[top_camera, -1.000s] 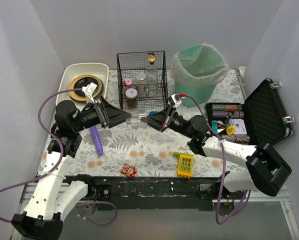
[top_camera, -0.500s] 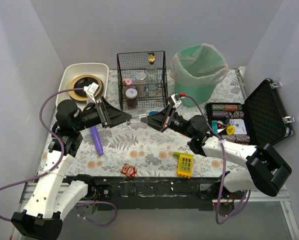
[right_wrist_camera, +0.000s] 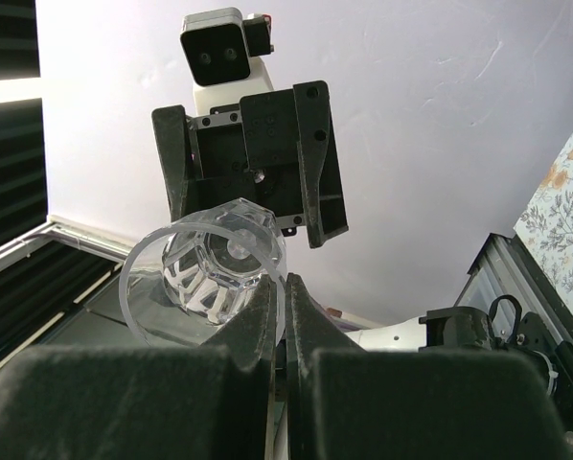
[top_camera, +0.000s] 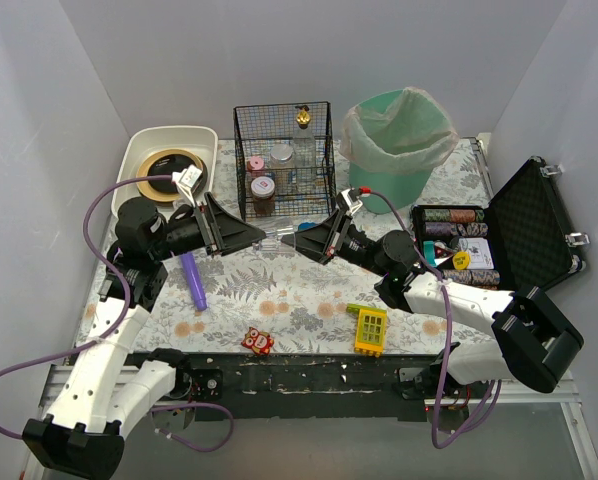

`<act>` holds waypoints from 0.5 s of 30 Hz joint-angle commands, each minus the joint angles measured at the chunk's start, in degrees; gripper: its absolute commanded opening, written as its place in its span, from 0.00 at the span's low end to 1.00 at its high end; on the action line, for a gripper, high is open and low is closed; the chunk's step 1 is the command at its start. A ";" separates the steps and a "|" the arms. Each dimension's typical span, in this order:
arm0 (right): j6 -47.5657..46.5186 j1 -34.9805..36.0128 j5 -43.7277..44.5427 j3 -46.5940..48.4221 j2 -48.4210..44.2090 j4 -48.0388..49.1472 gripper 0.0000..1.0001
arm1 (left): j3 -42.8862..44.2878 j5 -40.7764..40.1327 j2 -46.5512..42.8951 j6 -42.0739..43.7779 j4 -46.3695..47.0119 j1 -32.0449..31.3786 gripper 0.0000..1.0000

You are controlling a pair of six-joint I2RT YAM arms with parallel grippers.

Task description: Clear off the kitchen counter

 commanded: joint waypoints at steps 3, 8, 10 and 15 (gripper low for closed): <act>0.77 -0.22 -0.12 2.18 -0.34 5.07 0.01 | -0.04 1.17 -0.46 1.26 0.37 -0.46 0.62; 0.77 -0.13 -0.12 1.91 -0.51 5.07 0.01 | -0.13 1.00 -0.64 1.26 0.37 -0.55 0.43; 0.60 -0.13 -0.12 1.74 -0.51 5.07 0.01 | 0.14 0.65 -0.64 1.26 0.28 -0.55 0.31; 0.07 -0.22 -0.29 0.86 -0.34 5.25 0.09 | 0.66 -0.67 -0.90 1.52 -0.24 -0.55 0.00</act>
